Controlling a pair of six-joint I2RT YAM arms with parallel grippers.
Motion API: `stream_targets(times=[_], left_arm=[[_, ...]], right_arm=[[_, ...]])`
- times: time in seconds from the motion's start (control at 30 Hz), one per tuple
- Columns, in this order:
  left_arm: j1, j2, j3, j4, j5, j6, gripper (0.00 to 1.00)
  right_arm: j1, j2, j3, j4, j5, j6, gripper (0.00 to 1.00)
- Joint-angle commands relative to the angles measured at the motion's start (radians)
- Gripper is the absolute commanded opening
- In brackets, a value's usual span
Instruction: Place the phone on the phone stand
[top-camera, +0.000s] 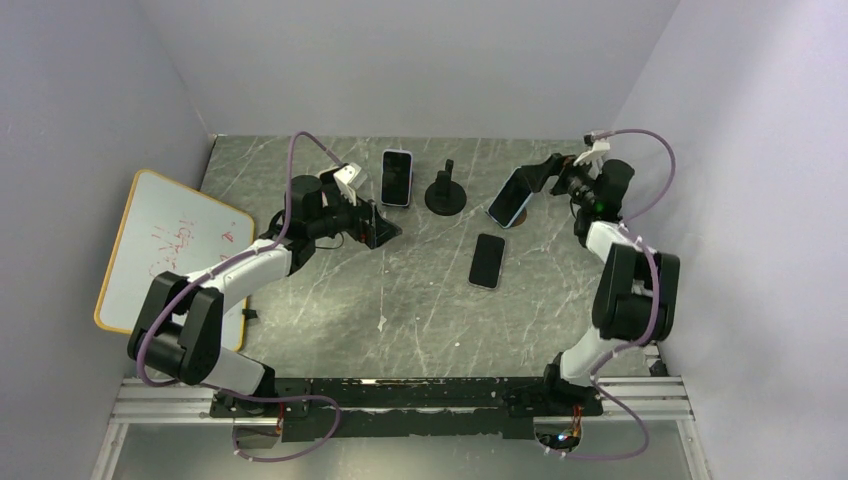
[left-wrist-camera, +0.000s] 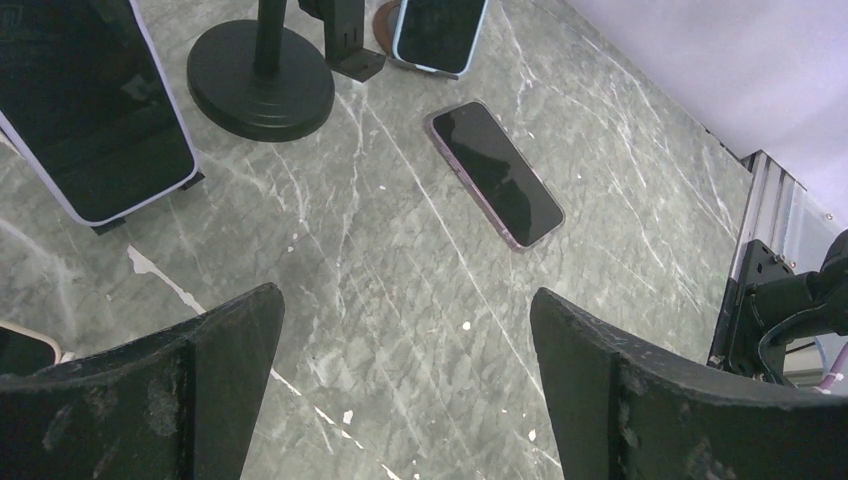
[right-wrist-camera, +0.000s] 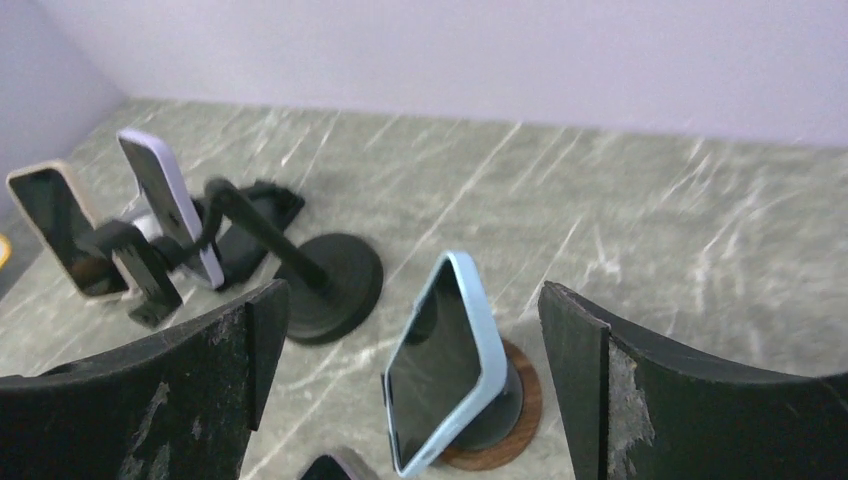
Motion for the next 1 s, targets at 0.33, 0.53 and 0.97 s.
stream_targets(times=[0.33, 0.53, 0.97], left_arm=[[0.012, -0.226, 0.013, -0.164, -0.328, 0.010, 0.97], [0.025, -0.289, -0.029, -0.193, -0.338, -0.015, 0.97], [0.025, -0.341, -0.056, -0.248, -0.346, 0.006, 0.97]], right_arm=[[0.619, -0.129, 0.114, -0.322, 0.736, -0.112, 0.90], [0.734, 0.033, 0.278, -0.421, 0.856, -0.110, 0.88], [0.778, 0.123, 0.356, -0.463, 0.984, -0.087, 0.72]])
